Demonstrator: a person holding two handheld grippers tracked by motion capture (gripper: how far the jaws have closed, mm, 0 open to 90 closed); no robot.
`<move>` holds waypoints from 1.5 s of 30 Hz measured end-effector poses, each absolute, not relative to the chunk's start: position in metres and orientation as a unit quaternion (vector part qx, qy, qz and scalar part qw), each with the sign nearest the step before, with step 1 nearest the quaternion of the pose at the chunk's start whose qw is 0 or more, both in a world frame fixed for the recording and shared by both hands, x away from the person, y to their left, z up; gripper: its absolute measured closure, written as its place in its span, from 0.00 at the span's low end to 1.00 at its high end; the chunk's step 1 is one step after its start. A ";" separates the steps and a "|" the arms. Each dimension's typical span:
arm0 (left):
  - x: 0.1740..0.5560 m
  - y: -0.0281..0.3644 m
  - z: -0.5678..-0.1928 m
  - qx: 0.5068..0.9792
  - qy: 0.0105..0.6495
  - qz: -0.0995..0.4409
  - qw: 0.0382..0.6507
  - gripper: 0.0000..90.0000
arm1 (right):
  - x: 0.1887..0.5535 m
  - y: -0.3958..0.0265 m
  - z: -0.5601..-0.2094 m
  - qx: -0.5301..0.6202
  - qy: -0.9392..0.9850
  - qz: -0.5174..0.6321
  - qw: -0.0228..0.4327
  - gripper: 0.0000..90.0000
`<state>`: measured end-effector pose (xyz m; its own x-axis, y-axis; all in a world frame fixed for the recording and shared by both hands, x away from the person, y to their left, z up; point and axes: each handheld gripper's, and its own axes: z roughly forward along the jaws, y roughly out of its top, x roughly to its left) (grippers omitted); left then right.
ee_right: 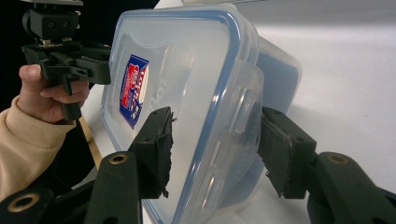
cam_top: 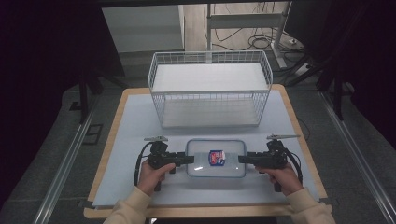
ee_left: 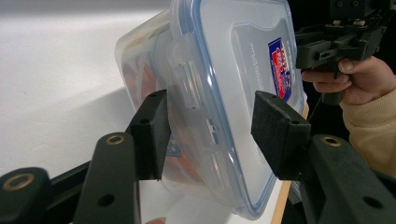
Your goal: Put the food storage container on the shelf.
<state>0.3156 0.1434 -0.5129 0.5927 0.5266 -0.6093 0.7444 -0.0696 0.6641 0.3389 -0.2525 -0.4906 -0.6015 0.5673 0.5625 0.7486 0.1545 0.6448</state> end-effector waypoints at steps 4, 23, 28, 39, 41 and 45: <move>0.312 0.143 -0.514 0.716 0.445 -0.100 0.529 0.54 | 0.337 -0.253 -0.491 -0.438 -0.751 -0.486 0.094 0.53; 0.300 0.140 -0.507 0.712 0.452 -0.083 0.531 0.57 | 0.327 -0.257 -0.488 -0.455 -0.729 -0.501 0.106 0.58; 0.299 0.139 -0.505 0.714 0.450 -0.079 0.531 0.57 | 0.327 -0.257 -0.487 -0.453 -0.730 -0.502 0.101 0.58; 0.299 0.141 -0.495 0.714 0.445 -0.070 0.536 0.57 | 0.325 -0.255 -0.478 -0.439 -0.734 -0.511 0.084 0.58; 0.299 0.141 -0.493 0.713 0.443 -0.067 0.538 0.57 | 0.325 -0.255 -0.476 -0.435 -0.735 -0.514 0.081 0.58; 0.300 0.141 -0.487 0.712 0.442 -0.061 0.542 0.57 | 0.327 -0.255 -0.471 -0.431 -0.733 -0.521 0.075 0.58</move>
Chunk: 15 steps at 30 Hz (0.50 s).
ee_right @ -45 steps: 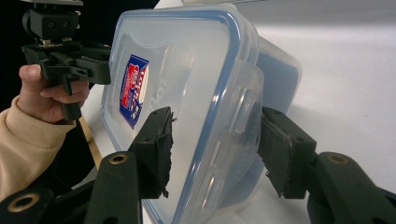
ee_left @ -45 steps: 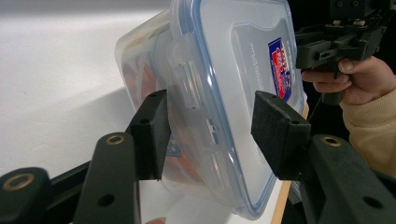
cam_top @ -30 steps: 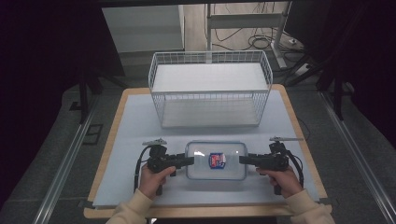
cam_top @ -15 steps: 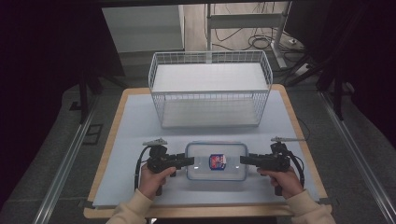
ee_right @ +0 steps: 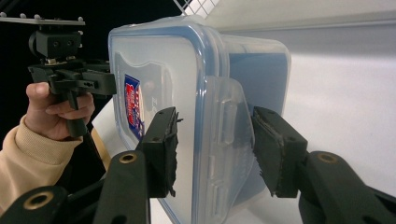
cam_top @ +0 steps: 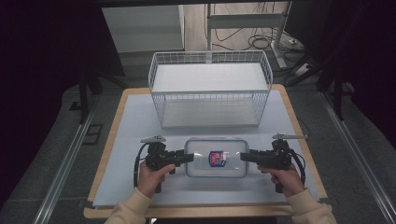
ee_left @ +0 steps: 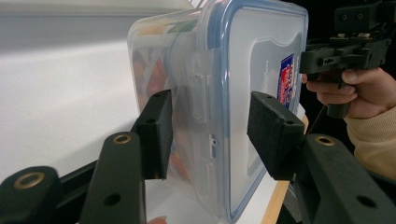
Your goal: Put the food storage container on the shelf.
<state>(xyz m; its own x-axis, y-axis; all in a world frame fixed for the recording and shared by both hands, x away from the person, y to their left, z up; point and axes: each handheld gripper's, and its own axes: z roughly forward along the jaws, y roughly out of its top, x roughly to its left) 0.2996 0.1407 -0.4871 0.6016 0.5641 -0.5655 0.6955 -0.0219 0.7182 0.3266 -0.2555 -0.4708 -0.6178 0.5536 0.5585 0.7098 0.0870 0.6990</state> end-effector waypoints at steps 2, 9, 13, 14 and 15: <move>0.300 0.141 -0.485 0.714 0.440 -0.058 0.542 0.57 | 0.328 -0.256 -0.468 -0.429 -0.733 -0.523 0.074 0.58; 0.309 0.138 -0.464 0.716 0.428 -0.047 0.549 0.57 | 0.330 -0.258 -0.450 -0.418 -0.731 -0.537 0.050 0.58; 0.311 0.137 -0.450 0.722 0.420 -0.031 0.549 0.57 | 0.333 -0.259 -0.444 -0.415 -0.727 -0.545 0.050 0.58; 0.313 0.138 -0.444 0.722 0.417 -0.027 0.551 0.57 | 0.335 -0.259 -0.438 -0.413 -0.725 -0.550 0.050 0.58; 0.313 0.138 -0.441 0.722 0.417 -0.025 0.552 0.57 | 0.335 -0.258 -0.437 -0.411 -0.724 -0.552 0.049 0.58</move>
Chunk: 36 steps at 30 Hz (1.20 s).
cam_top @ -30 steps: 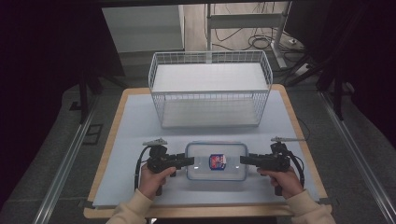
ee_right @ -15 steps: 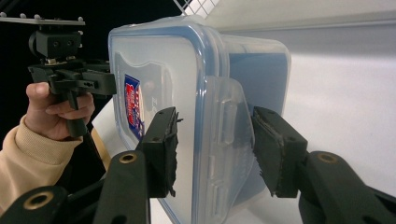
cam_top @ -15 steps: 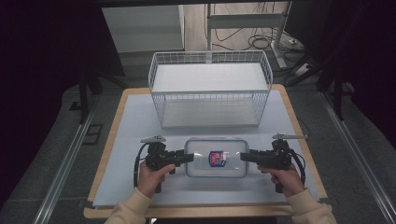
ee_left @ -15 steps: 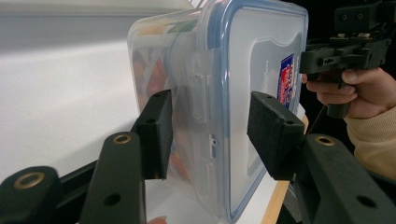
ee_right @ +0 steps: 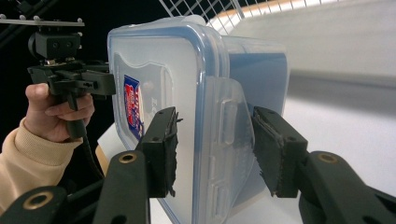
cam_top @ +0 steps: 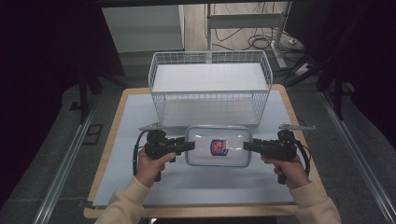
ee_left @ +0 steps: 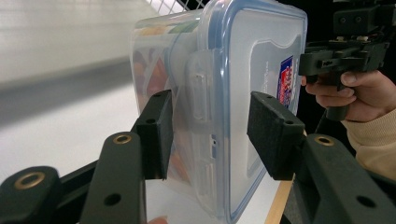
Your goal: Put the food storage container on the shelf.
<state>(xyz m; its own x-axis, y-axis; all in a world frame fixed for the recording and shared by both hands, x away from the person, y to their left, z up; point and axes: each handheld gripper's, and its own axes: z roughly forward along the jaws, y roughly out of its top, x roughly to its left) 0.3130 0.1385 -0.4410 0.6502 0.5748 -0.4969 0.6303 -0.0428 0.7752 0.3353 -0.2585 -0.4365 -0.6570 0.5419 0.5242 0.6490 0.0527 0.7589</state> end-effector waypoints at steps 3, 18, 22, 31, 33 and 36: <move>0.314 0.139 -0.435 0.720 0.417 -0.024 0.555 0.57 | 0.338 -0.257 -0.427 -0.406 -0.727 -0.552 0.043 0.58; 0.326 0.144 -0.401 0.712 0.407 -0.015 0.572 0.58 | 0.348 -0.254 -0.387 -0.388 -0.726 -0.568 0.017 0.58; 0.330 0.146 -0.390 0.710 0.403 -0.007 0.577 0.58 | 0.353 -0.252 -0.376 -0.381 -0.725 -0.573 0.011 0.58; 0.340 0.152 -0.372 0.707 0.396 0.002 0.586 0.58 | 0.366 -0.245 -0.349 -0.370 -0.729 -0.576 -0.002 0.58; 0.343 0.153 -0.368 0.706 0.396 0.004 0.587 0.58 | 0.367 -0.244 -0.347 -0.368 -0.730 -0.576 -0.003 0.58; 0.351 0.156 -0.360 0.705 0.394 0.009 0.590 0.58 | 0.375 -0.241 -0.340 -0.365 -0.732 -0.576 -0.005 0.58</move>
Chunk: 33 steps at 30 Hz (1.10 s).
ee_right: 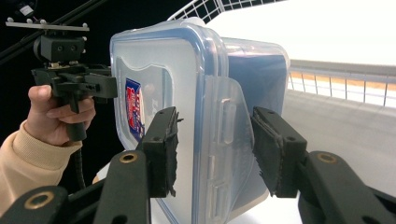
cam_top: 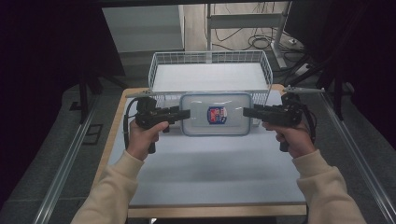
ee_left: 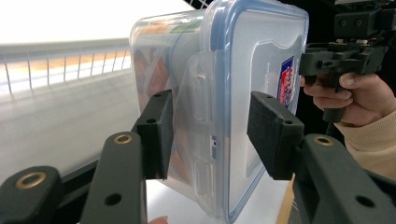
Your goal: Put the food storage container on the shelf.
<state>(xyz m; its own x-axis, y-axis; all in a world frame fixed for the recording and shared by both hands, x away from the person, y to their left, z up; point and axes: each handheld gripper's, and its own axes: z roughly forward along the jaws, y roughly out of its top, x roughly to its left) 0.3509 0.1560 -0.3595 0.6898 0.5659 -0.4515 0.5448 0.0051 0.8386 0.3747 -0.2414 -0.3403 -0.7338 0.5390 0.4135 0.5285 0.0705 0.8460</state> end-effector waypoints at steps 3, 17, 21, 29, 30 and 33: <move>0.358 0.157 -0.354 0.705 0.394 0.010 0.590 0.58 | 0.381 -0.240 -0.336 0.363 0.730 0.578 0.007 0.58; 0.392 0.162 -0.329 0.706 0.394 0.022 0.588 0.58 | 0.417 -0.234 -0.317 0.367 0.726 0.581 0.000 0.58; 0.399 0.164 -0.324 0.707 0.395 0.022 0.586 0.58 | 0.426 -0.233 -0.314 0.365 0.725 0.583 -0.002 0.58; 0.418 0.168 -0.314 0.703 0.399 0.017 0.589 0.58 | 0.448 -0.229 -0.297 0.362 0.732 0.577 -0.003 0.58; 0.420 0.168 -0.312 0.702 0.398 0.017 0.589 0.58 | 0.448 -0.229 -0.297 0.362 0.732 0.577 -0.003 0.58; 0.433 0.170 -0.305 0.701 0.396 0.016 0.593 0.58 | 0.459 -0.227 -0.288 0.362 0.731 0.578 0.001 0.58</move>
